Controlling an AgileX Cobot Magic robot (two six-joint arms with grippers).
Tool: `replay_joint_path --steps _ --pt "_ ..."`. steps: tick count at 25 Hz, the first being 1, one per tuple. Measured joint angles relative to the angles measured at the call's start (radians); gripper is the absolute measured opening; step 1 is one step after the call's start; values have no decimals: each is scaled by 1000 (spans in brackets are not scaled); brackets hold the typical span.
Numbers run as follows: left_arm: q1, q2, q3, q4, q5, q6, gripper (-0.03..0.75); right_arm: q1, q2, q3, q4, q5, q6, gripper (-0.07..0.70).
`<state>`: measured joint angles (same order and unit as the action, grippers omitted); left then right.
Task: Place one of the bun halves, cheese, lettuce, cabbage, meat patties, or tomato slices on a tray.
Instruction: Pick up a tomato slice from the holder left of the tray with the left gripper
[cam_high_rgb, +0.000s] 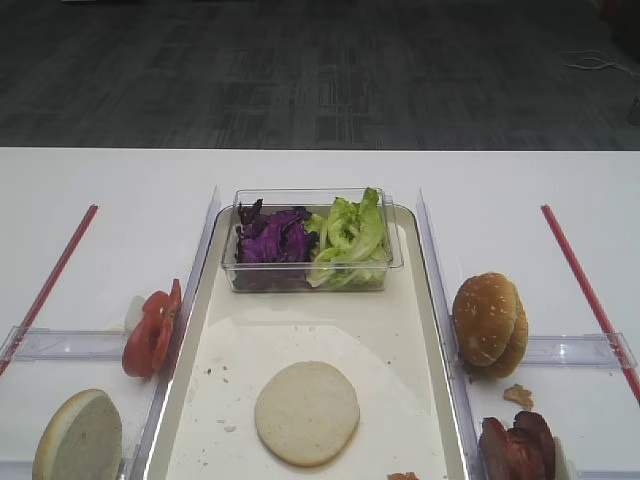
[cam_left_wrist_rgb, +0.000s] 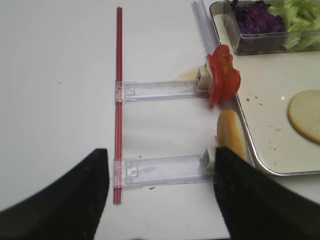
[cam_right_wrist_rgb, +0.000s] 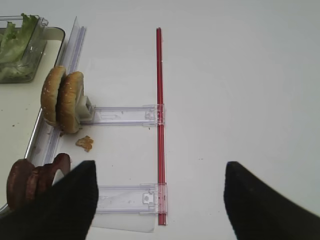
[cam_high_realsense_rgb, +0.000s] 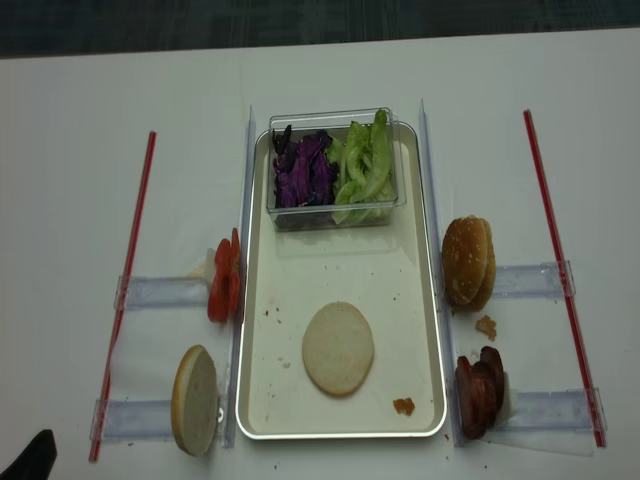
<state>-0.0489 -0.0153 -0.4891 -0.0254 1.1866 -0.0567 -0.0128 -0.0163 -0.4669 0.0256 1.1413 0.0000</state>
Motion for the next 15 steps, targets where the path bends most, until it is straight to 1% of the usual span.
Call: replay_joint_path --steps 9,15 --pt "0 2 0 -1 0 0 429 0 0 0 0 0 0 564" --pt "0 146 0 0 -2 -1 429 0 0 0 0 2 0 564"
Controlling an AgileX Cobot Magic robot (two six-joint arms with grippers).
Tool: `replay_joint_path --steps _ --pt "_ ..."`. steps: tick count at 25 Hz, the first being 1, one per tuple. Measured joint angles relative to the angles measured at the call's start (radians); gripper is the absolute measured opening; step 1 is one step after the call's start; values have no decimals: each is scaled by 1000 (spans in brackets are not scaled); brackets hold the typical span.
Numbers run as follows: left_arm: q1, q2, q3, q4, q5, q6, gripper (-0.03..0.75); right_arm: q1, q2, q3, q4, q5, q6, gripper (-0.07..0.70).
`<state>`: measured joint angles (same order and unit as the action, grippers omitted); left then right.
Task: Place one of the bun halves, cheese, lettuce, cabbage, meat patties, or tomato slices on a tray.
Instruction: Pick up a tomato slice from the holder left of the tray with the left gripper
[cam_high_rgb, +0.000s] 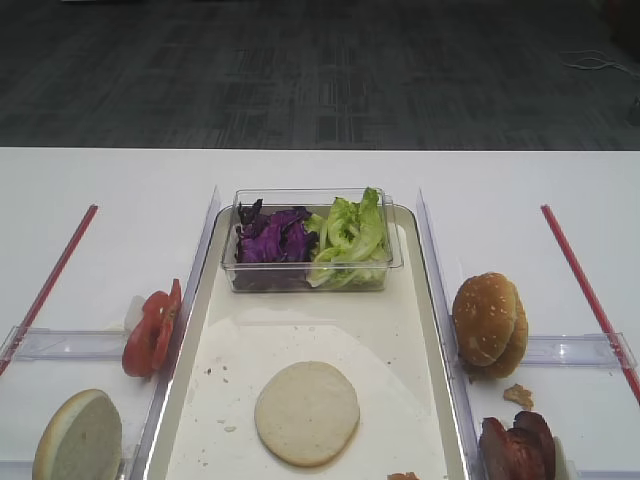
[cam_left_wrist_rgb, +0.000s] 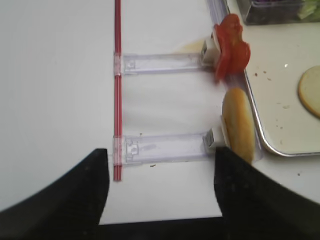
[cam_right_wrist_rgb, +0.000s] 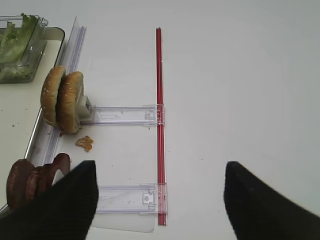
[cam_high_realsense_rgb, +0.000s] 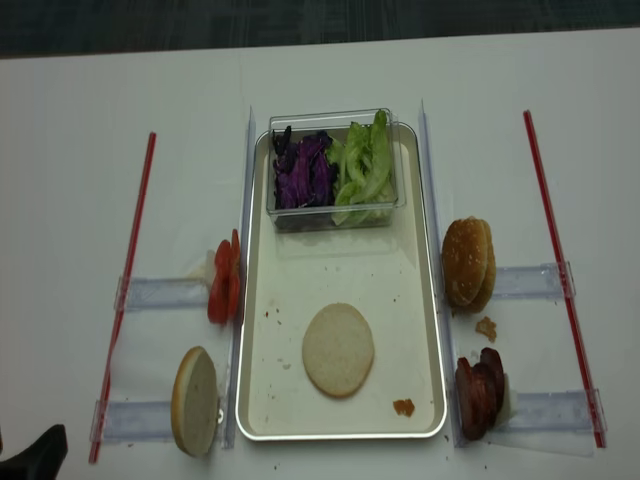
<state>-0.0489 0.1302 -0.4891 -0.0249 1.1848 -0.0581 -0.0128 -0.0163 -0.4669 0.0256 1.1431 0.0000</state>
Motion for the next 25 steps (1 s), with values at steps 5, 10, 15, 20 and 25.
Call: replay_joint_path --steps 5,10,15,20,25 --pt "0 123 0 25 -6 -25 429 0 0 0 0 0 0 564" --pt "0 257 0 25 -6 -33 429 0 0 0 0 0 0 564" --pt "0 398 -18 25 -6 -36 429 0 0 0 0 0 0 564" --pt "0 544 -82 25 -2 -36 429 0 0 0 0 0 0 564" --pt "0 677 -171 25 -4 -36 429 0 0 0 0 0 0 564"
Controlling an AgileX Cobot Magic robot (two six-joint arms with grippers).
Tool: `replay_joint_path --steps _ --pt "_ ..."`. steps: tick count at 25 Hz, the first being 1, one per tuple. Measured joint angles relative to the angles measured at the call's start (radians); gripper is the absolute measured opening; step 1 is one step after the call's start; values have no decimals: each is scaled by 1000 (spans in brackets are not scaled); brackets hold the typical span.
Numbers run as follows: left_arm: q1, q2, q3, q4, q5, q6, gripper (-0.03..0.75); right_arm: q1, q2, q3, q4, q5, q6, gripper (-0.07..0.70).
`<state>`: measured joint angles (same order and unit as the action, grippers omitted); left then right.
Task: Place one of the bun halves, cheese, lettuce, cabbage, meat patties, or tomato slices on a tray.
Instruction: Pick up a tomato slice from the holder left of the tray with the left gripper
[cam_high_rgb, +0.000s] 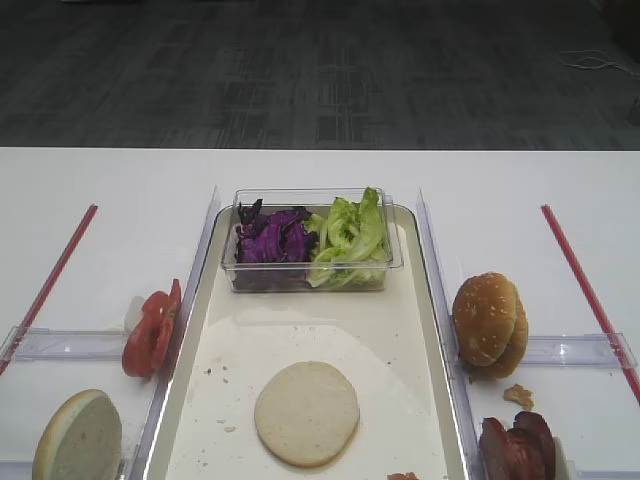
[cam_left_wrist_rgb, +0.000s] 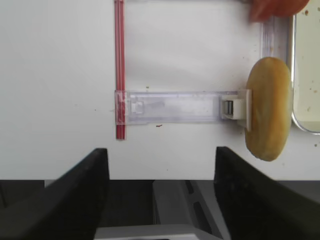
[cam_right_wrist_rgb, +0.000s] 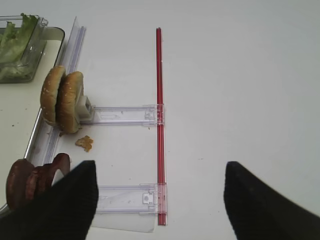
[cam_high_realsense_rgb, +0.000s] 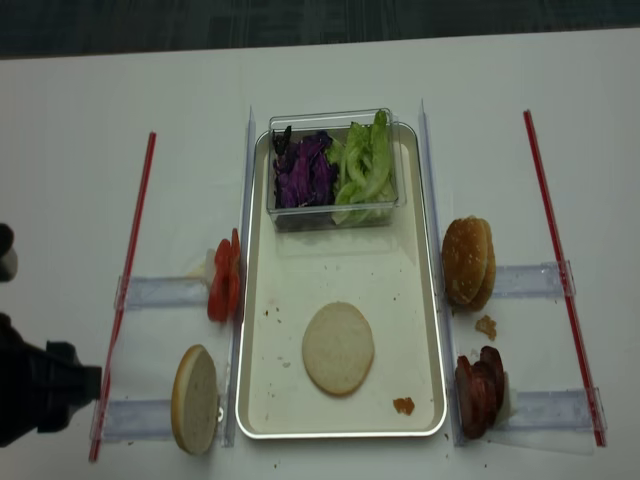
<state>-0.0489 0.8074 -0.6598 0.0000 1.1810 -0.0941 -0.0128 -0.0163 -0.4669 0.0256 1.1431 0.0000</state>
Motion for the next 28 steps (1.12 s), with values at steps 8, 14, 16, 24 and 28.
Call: replay_joint_path --steps 8,14,16,24,28 --pt "0 205 -129 27 -11 0 429 0 0 0 0 0 0 564" --pt "0 349 -223 36 -26 0 429 0 0 0 0 0 0 564" --pt "0 394 -255 37 -30 0 429 0 0 0 0 0 0 564" --pt "0 567 -380 37 -36 13 429 0 0 0 0 0 0 564" --pt "0 636 -442 37 -36 15 429 0 0 0 0 0 0 564"
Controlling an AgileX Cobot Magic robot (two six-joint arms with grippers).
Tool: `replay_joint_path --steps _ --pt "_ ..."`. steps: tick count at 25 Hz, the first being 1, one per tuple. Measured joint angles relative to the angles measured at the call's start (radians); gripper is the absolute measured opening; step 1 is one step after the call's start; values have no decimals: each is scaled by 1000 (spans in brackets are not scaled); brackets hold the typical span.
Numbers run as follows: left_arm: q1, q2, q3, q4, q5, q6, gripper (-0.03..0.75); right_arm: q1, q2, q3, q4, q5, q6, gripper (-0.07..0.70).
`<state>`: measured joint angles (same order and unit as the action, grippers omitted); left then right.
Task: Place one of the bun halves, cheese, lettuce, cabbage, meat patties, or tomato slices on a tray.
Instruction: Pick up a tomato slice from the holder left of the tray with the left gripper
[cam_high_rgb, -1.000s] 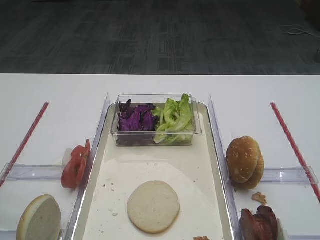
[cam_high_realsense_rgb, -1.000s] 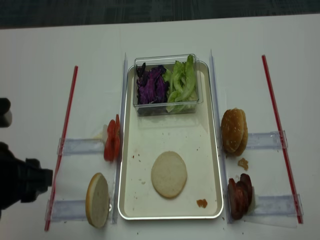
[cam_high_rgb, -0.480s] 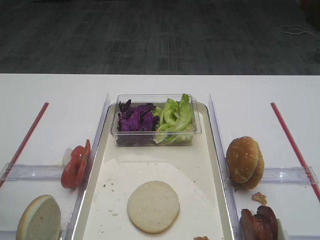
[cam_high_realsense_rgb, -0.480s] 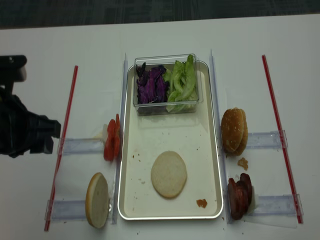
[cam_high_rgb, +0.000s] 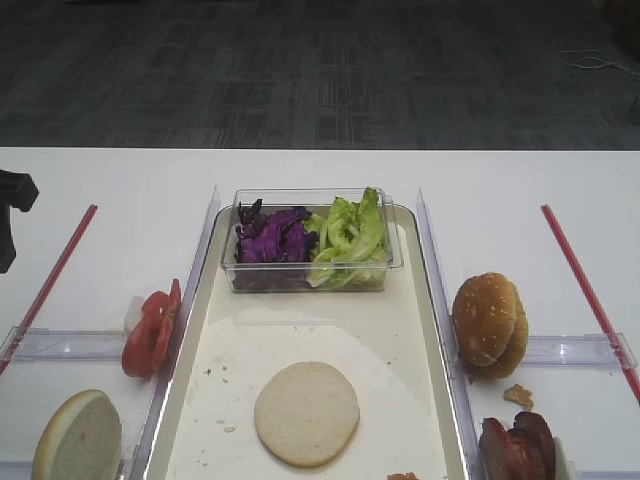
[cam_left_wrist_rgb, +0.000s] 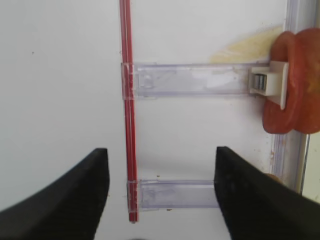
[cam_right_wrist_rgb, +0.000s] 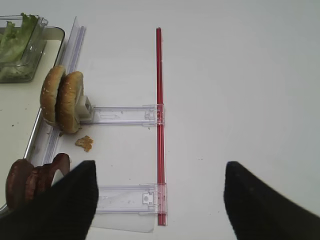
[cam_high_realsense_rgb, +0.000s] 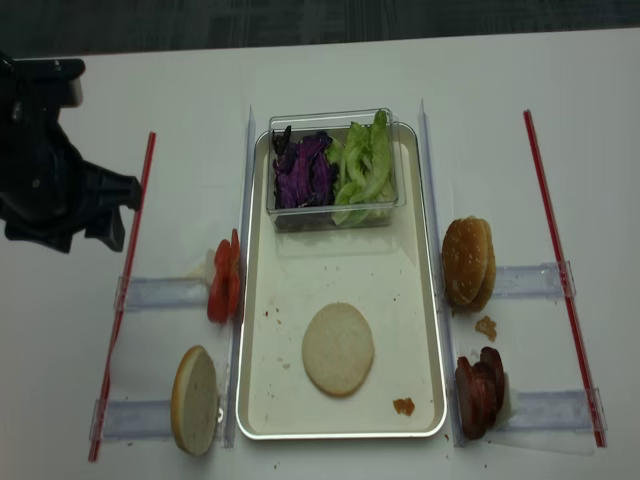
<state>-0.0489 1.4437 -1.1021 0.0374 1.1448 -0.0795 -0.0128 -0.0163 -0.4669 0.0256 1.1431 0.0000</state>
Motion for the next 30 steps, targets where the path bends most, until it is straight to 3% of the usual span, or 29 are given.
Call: replay_joint_path --steps 7,15,19,30 --pt "0 87 -90 0 2 1 429 0 0 0 0 0 0 564" --pt "-14 100 -100 -23 12 2 429 0 0 0 0 0 0 564" --pt "-95 106 -101 -23 10 -13 429 0 0 0 0 -2 0 564" --pt "-387 234 -154 5 -42 -245 411 0 0 0 0 -2 0 564"
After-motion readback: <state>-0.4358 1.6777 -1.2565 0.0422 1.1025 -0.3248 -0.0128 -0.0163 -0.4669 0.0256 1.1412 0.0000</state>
